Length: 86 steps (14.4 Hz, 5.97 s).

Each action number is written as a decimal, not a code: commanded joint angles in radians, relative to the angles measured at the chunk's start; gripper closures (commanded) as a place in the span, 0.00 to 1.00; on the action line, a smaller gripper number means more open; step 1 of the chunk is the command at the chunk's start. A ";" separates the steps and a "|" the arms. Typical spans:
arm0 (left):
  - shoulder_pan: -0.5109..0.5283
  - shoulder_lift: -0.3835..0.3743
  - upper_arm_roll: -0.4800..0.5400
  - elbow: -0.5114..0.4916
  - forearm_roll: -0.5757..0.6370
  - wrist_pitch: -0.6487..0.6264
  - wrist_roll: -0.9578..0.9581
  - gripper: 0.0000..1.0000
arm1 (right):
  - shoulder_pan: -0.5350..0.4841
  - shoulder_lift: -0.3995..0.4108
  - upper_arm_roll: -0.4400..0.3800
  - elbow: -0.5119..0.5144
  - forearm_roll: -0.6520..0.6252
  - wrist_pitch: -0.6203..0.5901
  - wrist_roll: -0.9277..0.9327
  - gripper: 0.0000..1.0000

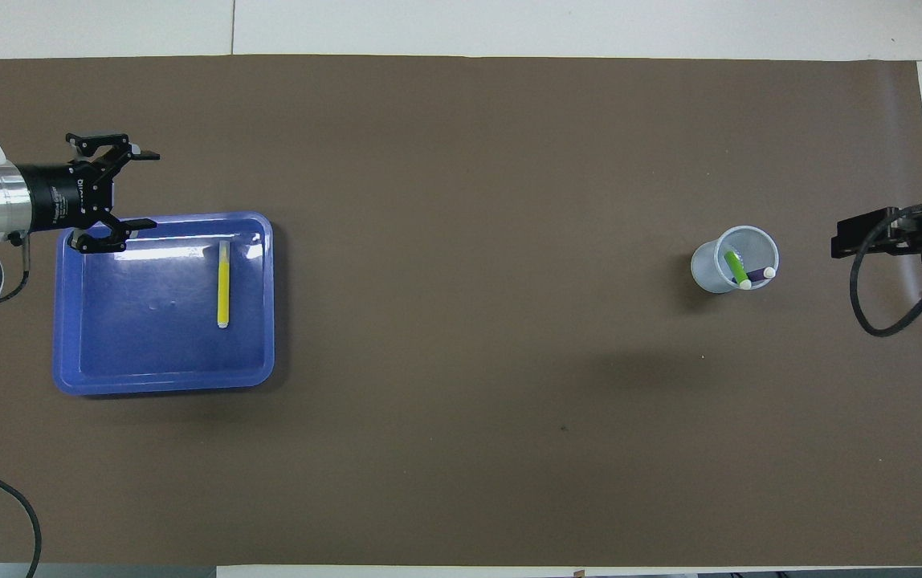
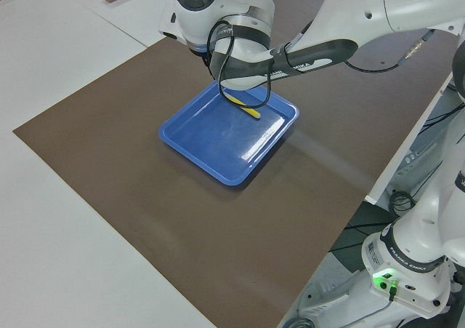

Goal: Right arm passes pens to left for tray arrangement

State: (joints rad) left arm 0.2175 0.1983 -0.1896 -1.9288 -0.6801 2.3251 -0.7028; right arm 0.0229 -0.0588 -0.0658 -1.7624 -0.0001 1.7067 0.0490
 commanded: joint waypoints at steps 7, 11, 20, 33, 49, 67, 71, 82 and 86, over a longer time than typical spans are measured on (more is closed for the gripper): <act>-0.070 -0.069 -0.021 0.136 -0.010 -0.050 -0.365 0.00 | 0.003 0.028 0.000 -0.241 -0.026 0.301 -0.018 0.00; -0.132 -0.094 -0.021 0.103 -0.009 -0.056 -0.376 0.00 | 0.003 0.046 0.003 -0.339 -0.026 0.432 -0.021 0.07; -0.155 -0.138 -0.019 0.014 -0.009 -0.040 -0.394 0.00 | 0.005 0.059 0.006 -0.387 -0.026 0.508 -0.032 0.68; -0.161 -0.132 -0.047 0.082 -0.016 -0.142 -0.464 0.00 | 0.005 -0.035 0.069 -0.129 0.008 0.152 -0.017 1.00; -0.178 -0.111 -0.140 0.329 -0.041 -0.503 -0.697 0.00 | 0.005 0.100 0.374 0.095 0.719 0.381 0.883 1.00; -0.225 -0.178 -0.171 0.229 -0.105 -0.472 -0.867 0.03 | 0.020 0.129 0.555 0.124 0.667 0.429 1.019 1.00; -0.218 -0.178 -0.171 0.232 -0.104 -0.516 -0.870 0.15 | 0.020 0.129 0.555 0.121 0.663 0.430 1.017 1.00; -0.210 -0.183 -0.165 0.231 -0.102 -0.563 -0.865 0.50 | 0.022 0.128 0.555 0.118 0.649 0.432 1.013 1.00; -0.211 -0.184 -0.165 0.226 -0.101 -0.567 -0.865 0.63 | 0.022 0.128 0.555 0.118 0.647 0.433 1.012 1.00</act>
State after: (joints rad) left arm -0.0001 0.0485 -0.3611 -1.6700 -0.7707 1.7791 -1.5640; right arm 0.0463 0.0627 0.4788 -1.6514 0.6731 2.1243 1.0378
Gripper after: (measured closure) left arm 0.573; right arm 0.828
